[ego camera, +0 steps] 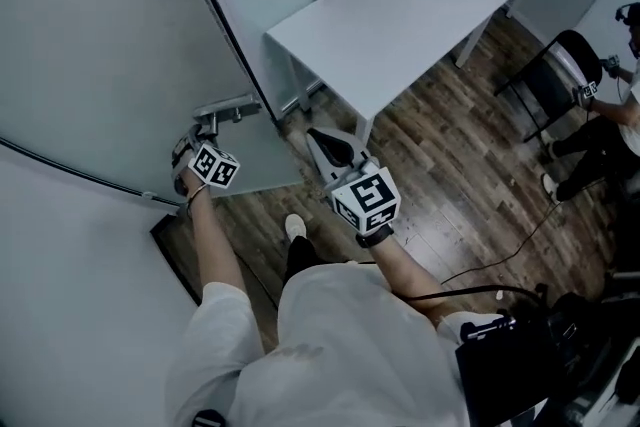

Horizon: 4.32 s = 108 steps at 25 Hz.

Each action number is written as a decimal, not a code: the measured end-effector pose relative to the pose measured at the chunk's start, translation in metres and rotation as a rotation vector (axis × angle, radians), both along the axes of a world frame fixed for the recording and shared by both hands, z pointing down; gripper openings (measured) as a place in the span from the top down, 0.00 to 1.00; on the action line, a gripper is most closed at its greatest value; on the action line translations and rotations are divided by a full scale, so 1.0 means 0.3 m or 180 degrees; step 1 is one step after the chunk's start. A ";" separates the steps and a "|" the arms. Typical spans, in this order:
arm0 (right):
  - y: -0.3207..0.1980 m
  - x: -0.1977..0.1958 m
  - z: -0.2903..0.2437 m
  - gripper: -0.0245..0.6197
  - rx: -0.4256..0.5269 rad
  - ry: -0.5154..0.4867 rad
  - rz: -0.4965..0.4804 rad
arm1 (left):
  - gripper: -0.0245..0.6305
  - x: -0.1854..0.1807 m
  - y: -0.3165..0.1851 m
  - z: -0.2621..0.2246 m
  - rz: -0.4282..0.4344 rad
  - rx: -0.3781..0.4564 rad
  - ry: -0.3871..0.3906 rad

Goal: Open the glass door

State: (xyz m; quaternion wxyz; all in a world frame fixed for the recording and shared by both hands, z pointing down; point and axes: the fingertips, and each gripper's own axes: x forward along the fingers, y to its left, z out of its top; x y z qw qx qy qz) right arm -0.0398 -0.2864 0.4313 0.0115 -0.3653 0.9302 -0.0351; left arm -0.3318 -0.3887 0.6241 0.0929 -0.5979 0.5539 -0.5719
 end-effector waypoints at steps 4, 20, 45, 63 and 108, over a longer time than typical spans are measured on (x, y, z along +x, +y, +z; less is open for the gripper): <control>0.099 0.041 0.023 0.96 -0.0064 -0.0032 -0.0196 | 0.78 -0.018 0.148 0.021 -0.0126 -0.0116 -0.0173; 0.344 -0.092 -0.055 0.96 0.0000 -0.0093 -0.1082 | 0.71 -0.058 0.799 0.054 -0.0335 -0.0229 -0.0190; 1.102 -0.863 0.147 0.96 -0.0047 0.0577 -0.2625 | 0.64 -0.342 1.629 0.023 -0.0971 0.0490 0.0151; 1.665 -1.406 0.551 0.76 0.1500 0.2365 -0.3565 | 0.96 -0.610 2.492 -0.099 -0.2644 0.2405 0.1748; 2.062 -1.805 0.573 0.89 0.0900 0.1317 -0.3562 | 0.96 -0.507 2.770 -0.068 -0.2780 0.2638 0.2073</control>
